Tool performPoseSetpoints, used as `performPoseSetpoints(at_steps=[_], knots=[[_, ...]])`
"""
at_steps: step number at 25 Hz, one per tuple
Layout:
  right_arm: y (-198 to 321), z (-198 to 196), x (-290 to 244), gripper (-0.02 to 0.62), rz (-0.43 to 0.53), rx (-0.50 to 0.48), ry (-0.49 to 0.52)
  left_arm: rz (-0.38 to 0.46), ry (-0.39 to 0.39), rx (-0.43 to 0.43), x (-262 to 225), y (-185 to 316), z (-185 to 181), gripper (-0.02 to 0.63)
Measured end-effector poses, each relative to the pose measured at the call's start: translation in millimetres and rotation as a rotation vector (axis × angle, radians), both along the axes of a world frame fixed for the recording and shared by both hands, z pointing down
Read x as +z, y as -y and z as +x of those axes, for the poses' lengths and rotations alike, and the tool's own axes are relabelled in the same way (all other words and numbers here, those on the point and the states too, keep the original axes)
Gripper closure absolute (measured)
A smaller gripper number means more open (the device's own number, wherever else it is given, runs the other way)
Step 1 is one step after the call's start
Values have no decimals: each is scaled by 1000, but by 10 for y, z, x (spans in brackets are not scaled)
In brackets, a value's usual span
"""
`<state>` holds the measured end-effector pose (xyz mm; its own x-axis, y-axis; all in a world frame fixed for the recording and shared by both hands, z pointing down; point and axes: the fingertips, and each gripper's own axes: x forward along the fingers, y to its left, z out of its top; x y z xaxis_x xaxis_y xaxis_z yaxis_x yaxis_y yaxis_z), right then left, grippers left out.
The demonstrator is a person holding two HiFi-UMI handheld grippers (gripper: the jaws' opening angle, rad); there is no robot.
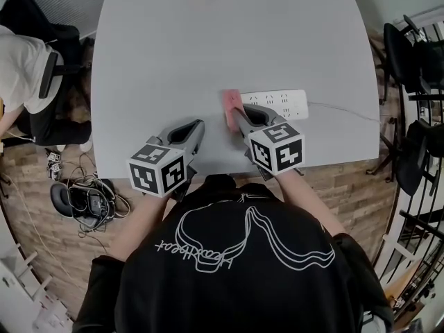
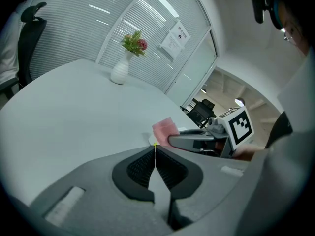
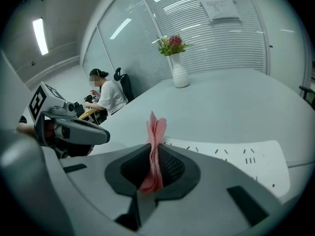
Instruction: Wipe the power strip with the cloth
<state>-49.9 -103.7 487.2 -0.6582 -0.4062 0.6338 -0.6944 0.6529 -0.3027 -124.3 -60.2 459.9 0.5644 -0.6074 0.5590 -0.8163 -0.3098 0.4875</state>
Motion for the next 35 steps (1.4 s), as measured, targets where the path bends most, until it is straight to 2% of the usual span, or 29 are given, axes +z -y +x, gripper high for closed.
performPoseSetpoints(at_steps=[5,16,35], knots=[[9,-18,20,555,33,-11,-38,-4,3,1,-2,5,-38,591],[37,22,30,554,48,-14,-54,-8,11,8,-7,49,-23,591],[200,521,49,554,60,60,-86,-10,6,55,39,198,185,591]])
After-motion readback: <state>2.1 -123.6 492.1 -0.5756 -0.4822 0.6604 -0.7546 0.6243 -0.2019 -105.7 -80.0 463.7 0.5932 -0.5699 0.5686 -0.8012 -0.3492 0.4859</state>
